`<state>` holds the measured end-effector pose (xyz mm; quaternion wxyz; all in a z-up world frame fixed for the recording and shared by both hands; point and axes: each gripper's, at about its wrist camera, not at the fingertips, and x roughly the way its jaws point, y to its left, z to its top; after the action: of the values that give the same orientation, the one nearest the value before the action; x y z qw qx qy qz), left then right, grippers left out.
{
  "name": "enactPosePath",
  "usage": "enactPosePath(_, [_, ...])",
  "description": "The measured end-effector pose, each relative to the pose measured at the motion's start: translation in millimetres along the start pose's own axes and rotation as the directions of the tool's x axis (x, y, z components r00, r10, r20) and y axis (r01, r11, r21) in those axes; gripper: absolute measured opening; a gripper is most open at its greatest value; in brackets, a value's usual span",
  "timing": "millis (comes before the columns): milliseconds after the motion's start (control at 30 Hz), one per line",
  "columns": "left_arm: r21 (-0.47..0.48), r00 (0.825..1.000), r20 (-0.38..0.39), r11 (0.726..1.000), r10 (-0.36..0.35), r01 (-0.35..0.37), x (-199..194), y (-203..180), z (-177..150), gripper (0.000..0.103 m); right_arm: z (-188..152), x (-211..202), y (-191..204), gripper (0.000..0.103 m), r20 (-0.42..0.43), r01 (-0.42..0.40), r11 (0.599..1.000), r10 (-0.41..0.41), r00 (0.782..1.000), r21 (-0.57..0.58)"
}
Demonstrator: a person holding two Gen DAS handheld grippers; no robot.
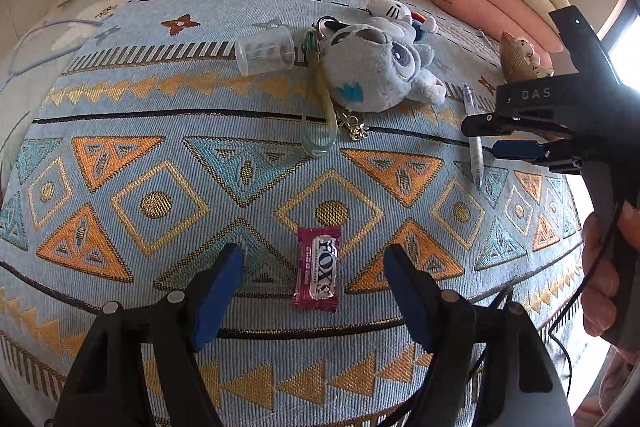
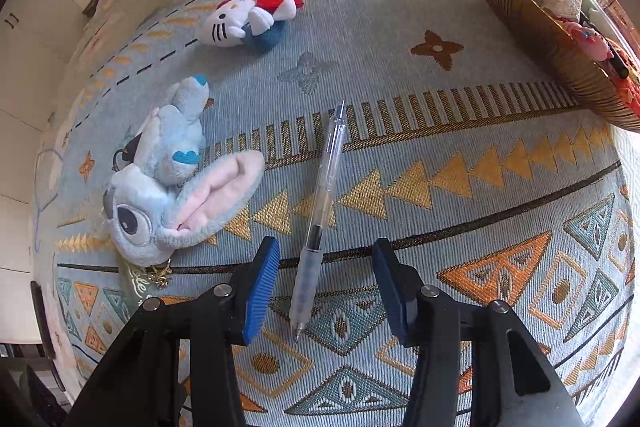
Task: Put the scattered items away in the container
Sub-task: 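Grasp the pink Fox's candy with the left tool while the right grasps the clear pen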
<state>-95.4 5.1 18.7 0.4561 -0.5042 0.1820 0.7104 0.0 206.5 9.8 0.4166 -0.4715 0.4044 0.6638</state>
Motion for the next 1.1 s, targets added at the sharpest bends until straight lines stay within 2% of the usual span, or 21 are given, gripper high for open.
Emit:
enactPosePath(67, [0.029,0.999,0.006,0.999,0.036,-0.036,1.4,-6.1,-1.0,0.067,-2.9,2.5,7.4,0.050,0.011,0.047,0.998,-0.047,0.999,-0.030])
enactPosePath(167, [0.124,0.993,0.023,0.985,0.118,-0.120,4.8,-22.3,-2.5,0.061,-6.6,5.1,18.4,0.049,0.025,0.113,0.990,-0.112,0.993,-0.086])
enactPosePath(200, [0.147,0.992,0.032,0.981,0.121,-0.124,4.9,-26.9,-3.3,0.057,-7.1,5.1,18.9,0.048,0.028,0.120,0.989,-0.118,0.993,-0.087])
enactPosePath(233, [0.159,0.993,0.034,0.980,0.113,-0.117,5.5,-29.4,-3.2,0.049,-7.3,4.8,18.3,0.047,0.028,0.119,0.989,-0.117,0.993,-0.084])
enactPosePath(267, [0.163,0.994,0.034,0.981,0.103,-0.107,5.1,-31.5,-3.1,0.042,-7.3,4.3,17.1,0.043,0.027,0.120,0.990,-0.118,0.993,-0.081])
enactPosePath(300, [0.166,0.995,0.032,0.981,0.096,-0.100,4.6,-33.3,-2.5,0.040,-7.3,3.3,15.6,0.039,0.027,0.122,0.990,-0.120,0.992,-0.077])
enactPosePath(367, [0.176,0.996,0.029,0.980,0.088,-0.092,3.4,-35.8,-3.0,0.032,-7.4,1.1,12.3,0.021,0.022,0.110,0.991,-0.109,0.994,-0.072])
enactPosePath(400, [0.180,0.996,0.028,0.980,0.084,-0.087,2.2,-35.7,-4.1,0.030,-7.3,0.4,11.5,0.018,0.015,0.105,0.992,-0.104,0.994,-0.075])
enactPosePath(467, [0.193,0.996,0.028,0.977,0.085,-0.089,0.0,-37.0,-6.3,0.019,-6.8,-1.8,8.4,0.013,-0.001,0.091,0.993,-0.091,0.996,-0.074])
enactPosePath(567, [0.203,0.996,0.019,0.975,0.090,-0.092,-0.6,-40.8,-4.8,0.018,-6.2,-7.3,-5.2,0.012,-0.018,0.051,0.998,-0.051,0.999,-0.023])
enactPosePath(900, [0.198,0.998,0.018,0.978,0.060,-0.063,-10.9,-47.4,6.1,0.018,-8.3,-42.9,-48.2,0.012,0.026,-0.019,0.997,0.017,1.000,0.069])
enactPosePath(1100, [0.201,0.997,0.083,0.979,-0.002,-0.015,-36.4,-71.2,28.2,0.018,-19.5,-63.0,-75.9,0.012,0.040,-0.050,0.987,0.044,0.998,0.156])
